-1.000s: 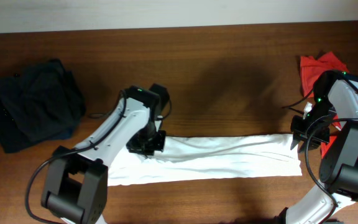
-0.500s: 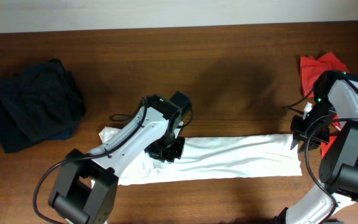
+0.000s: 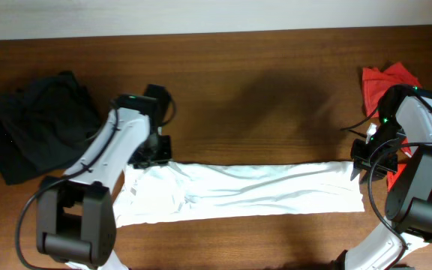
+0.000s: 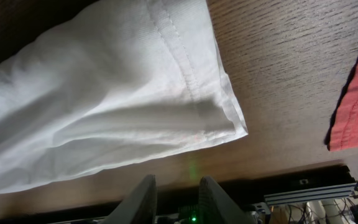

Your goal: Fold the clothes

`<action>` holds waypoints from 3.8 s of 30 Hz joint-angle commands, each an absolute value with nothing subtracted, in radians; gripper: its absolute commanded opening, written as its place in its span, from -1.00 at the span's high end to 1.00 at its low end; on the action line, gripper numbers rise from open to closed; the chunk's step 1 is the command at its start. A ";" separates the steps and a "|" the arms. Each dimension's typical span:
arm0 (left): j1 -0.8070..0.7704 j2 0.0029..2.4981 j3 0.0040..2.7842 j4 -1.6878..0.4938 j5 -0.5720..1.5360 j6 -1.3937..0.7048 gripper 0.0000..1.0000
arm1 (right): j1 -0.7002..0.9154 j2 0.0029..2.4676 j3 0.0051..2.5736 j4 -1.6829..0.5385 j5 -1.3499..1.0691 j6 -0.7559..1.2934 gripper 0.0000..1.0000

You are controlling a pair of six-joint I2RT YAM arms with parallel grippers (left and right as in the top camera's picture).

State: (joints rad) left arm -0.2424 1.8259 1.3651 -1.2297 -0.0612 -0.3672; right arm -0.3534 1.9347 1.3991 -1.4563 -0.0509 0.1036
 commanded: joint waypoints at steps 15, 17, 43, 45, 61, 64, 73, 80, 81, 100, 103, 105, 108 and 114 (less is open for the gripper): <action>-0.167 1.818 1.125 -1.058 -0.134 -0.368 0.69 | -0.347 1.932 1.391 -1.455 -0.052 0.104 0.44; -0.155 1.818 1.119 -1.058 -0.189 -0.393 0.69 | -0.348 1.932 1.391 -1.457 -0.035 0.104 0.33; -0.082 1.774 1.195 -1.084 -0.014 -0.344 0.28 | -0.347 1.933 1.070 -1.035 -0.046 -0.057 -0.98; -0.082 1.774 1.195 -1.084 -0.014 -0.343 0.28 | -0.347 1.933 1.048 -1.004 -0.045 -0.056 -0.73; -0.082 1.774 1.195 -1.072 -0.014 -0.343 0.22 | -0.340 1.932 1.380 -1.233 -0.031 -0.038 0.92; -0.082 1.774 1.195 -1.061 -0.014 -0.344 0.19 | -0.308 1.930 1.473 -1.358 -0.070 -0.037 0.92; -0.082 1.774 1.195 -1.062 -0.014 -0.343 0.13 | -0.052 1.913 1.491 -1.461 -0.079 -0.016 0.92; -0.082 1.774 1.195 -1.060 -0.014 -0.343 0.12 | 0.177 1.914 1.490 -1.466 -0.126 0.123 0.86; -0.082 1.774 1.195 -1.060 -0.014 -0.343 0.12 | 0.200 1.915 1.490 -1.466 -0.128 0.141 0.85; -0.082 1.774 1.195 -1.064 -0.014 -0.343 0.11 | 0.501 1.920 1.475 -1.338 -0.214 0.271 0.44; -0.082 1.774 1.195 -1.063 -0.014 -0.343 0.11 | 0.506 1.920 1.475 -1.338 -0.256 0.270 -0.20; -0.082 1.774 1.195 -1.063 -0.014 -0.343 0.11 | 0.506 1.920 1.475 -1.338 -0.258 0.270 -0.24; -0.082 1.774 1.195 -1.063 -0.014 -0.343 0.11 | 0.503 1.920 1.475 -1.338 -0.246 0.268 -0.24; -0.082 1.774 1.195 -1.070 -0.014 -0.343 -0.01 | 0.501 1.920 1.475 -1.350 -0.120 0.274 -0.16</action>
State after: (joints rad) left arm -0.0826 1.7947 1.1770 -1.0615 -0.0219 -0.3542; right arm 0.4973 1.9343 1.4799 -1.3453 -0.2005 0.2638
